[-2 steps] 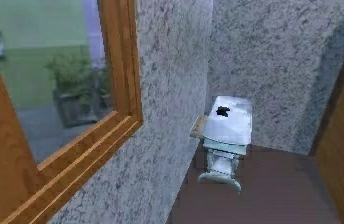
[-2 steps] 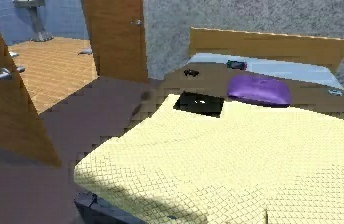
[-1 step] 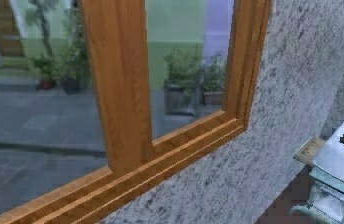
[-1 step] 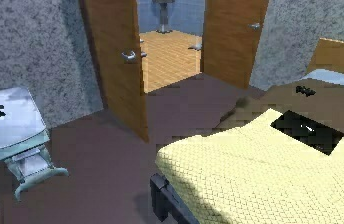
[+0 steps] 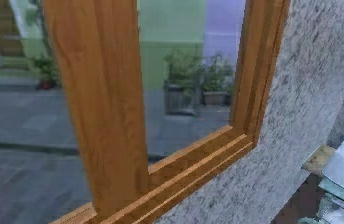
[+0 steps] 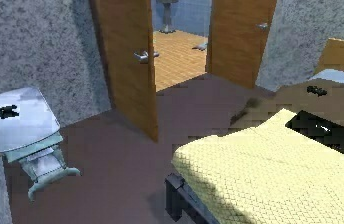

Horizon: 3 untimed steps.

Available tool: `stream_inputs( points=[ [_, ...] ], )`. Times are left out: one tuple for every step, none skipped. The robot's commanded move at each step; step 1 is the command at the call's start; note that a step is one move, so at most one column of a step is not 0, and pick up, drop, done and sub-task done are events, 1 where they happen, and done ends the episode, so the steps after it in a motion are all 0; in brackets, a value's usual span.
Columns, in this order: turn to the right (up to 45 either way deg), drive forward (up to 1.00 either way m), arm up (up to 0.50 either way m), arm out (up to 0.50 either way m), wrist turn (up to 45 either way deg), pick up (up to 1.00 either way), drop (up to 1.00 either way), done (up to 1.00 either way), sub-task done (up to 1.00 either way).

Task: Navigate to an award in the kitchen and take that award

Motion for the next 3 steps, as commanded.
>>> stream_inputs(
  points=[
    [45.0, 0.00, 0.00, 0.00, 0.0, 0.00, 0.00, 0.00, 0.00],
    [27.0, 0.00, 0.00, 0.00, 0.0, 0.00, 0.00, 0.00, 0.00],
    [0.0, 0.80, 0.00, 0.00, 0.0, 0.00, 0.00, 0.00, 0.00]
  ],
)
